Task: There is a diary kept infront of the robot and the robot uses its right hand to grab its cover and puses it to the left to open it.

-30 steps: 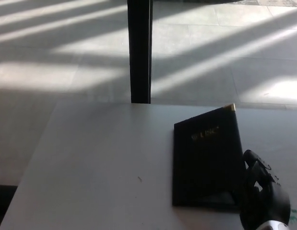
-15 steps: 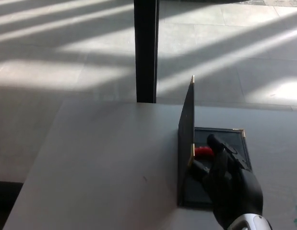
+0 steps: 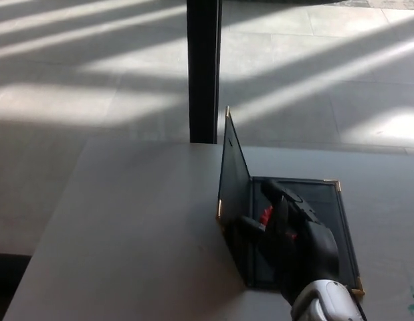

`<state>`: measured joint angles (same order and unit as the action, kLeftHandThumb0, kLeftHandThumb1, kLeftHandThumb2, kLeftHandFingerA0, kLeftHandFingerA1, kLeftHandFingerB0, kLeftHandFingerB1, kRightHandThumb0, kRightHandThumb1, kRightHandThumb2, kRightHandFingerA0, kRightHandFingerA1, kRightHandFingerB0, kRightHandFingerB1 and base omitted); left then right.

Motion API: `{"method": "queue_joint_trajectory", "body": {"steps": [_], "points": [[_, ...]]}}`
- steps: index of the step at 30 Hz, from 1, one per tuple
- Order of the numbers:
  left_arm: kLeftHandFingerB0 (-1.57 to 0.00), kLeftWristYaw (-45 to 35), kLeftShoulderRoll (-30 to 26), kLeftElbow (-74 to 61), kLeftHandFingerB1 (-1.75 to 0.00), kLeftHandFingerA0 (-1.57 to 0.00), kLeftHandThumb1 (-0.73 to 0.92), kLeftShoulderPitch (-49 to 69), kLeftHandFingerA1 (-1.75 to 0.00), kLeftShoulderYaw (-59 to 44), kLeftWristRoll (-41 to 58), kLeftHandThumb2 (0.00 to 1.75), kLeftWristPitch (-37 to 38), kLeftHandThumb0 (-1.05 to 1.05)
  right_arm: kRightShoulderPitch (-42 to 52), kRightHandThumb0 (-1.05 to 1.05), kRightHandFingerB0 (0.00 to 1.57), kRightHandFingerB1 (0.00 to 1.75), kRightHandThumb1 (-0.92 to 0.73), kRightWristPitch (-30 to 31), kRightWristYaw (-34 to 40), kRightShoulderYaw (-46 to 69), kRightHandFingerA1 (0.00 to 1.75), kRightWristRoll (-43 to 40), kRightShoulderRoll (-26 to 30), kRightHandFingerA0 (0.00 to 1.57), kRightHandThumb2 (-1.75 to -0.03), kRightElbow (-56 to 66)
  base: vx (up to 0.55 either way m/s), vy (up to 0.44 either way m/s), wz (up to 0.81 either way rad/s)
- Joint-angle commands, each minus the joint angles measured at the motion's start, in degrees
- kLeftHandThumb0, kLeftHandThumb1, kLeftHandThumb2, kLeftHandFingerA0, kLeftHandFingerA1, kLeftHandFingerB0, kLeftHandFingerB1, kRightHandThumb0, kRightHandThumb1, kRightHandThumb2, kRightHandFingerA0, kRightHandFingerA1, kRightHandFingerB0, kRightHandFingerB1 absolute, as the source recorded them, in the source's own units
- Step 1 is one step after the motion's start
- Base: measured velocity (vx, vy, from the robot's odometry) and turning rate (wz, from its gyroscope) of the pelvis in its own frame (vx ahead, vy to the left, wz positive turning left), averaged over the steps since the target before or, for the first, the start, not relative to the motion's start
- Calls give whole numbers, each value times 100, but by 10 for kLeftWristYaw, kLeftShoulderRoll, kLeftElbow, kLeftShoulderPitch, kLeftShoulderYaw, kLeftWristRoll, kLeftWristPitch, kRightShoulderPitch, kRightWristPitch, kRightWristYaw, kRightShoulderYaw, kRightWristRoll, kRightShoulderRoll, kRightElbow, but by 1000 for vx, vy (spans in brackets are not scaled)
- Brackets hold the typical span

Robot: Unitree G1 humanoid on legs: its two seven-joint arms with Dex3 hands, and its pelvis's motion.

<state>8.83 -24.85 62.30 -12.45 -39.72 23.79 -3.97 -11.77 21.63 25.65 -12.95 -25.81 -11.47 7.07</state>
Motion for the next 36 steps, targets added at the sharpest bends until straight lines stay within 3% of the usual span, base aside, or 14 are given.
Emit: {"method": "queue_joint_trajectory", "body": {"steps": [1,7,8,13,15,19,20,21,25,26,29,30,32,36], "points": [[-39,-3,-20,7,-87,-45,92,-11,-100,12,-6,101,0,-88,-70,-64,19,52,-92,-13,-5,16,80,44,-42,33,-86,-88,0,0,0],[-41,8,-27,9,-88,-49,92,-24,-102,23,-11,101,-4,-89,-136,-62,24,54,-92,-32,-16,47,89,68,-37,35,-82,-171,0,0,0],[-32,-1,-27,3,-95,-42,92,-25,-113,23,-7,101,-6,-88,-164,-52,17,56,-74,-37,-16,60,80,73,-37,50,-117,-201,0,0,0],[-39,1,-28,0,-87,-46,92,-28,-100,35,-11,101,-3,-89,-207,-49,19,55,-72,-27,-29,51,76,104,-37,53,-115,-256,0,0,0],[-41,8,-30,4,-88,-46,92,-38,-98,37,-10,102,-6,-91,-216,-64,34,50,-92,-32,-37,37,73,121,-38,51,-73,-280,0,0,0],[-40,5,-32,8,-87,-47,92,-44,-100,42,-12,102,-6,-90,-224,-66,37,51,-92,-23,-54,1,71,148,-46,54,-71,-319,0,0,0],[-38,4,-32,5,-86,-46,92,-45,-100,43,-10,100,-9,-89,-222,-65,33,58,-75,-19,-54,-5,71,152,-47,51,-107,-325,0,0,0],[-41,5,-33,6,-86,-50,92,-46,-98,45,-12,103,-9,-88,-217,-64,33,50,-92,-17,-57,-14,76,156,-50,50,-71,-334,0,0,0],[-42,7,-40,6,-86,-49,92,-45,-97,50,-14,102,-5,-89,-197,-66,31,47,-92,-9,-63,-40,72,170,-59,48,-70,-358,0,0,0],[-42,15,-40,6,-99,-51,92,-49,-106,51,-15,101,-6,-88,-188,-53,20,55,-68,-21,-69,-55,79,181,-59,58,-113,-372,0,0,0],[-46,5,-41,12,-89,-51,88,-56,-98,46,-7,119,-7,-94,-189,-68,29,56,-75,3,-72,-82,72,200,-55,52,-107,-371,0,0,0],[-36,4,-40,13,-97,-44,92,-58,-114,44,-5,98,-7,-89,-189,-66,34,51,-92,-4,-75,-86,75,200,-60,55,-73,-373,0,0,0],[-42,3,-39,15,-90,-50,92,-62,-103,45,-5,98,-6,-90,-186,-67,30,59,-75,-17,-83,-88,75,196,-72,49,-108,-378,0,0,0],[-42,9,-40,19,-96,-49,92,-66,-109,52,-12,101,-7,-88,-188,-68,28,49,-92,-20,-90,-79,77,189,-82,50,-74,-388,0,0,0]]}}
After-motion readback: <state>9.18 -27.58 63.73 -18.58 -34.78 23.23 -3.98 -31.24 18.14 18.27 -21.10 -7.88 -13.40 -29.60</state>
